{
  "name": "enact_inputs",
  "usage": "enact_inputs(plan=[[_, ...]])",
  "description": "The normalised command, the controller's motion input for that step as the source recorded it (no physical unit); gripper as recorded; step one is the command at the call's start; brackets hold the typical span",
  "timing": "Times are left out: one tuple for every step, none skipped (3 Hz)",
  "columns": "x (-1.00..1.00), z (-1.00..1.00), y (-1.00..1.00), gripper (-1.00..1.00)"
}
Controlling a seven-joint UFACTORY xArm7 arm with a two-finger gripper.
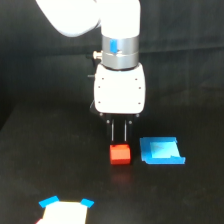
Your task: Pick up the red object from the table
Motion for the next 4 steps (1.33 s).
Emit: enact_inputs(plan=[[0.15, -0.32, -0.57, 1.00], [0.07, -0.40, 0.89, -1.00], [-0.25, 0.15, 0.31, 0.75], [-1.00, 0.28, -0.38, 1.00]])
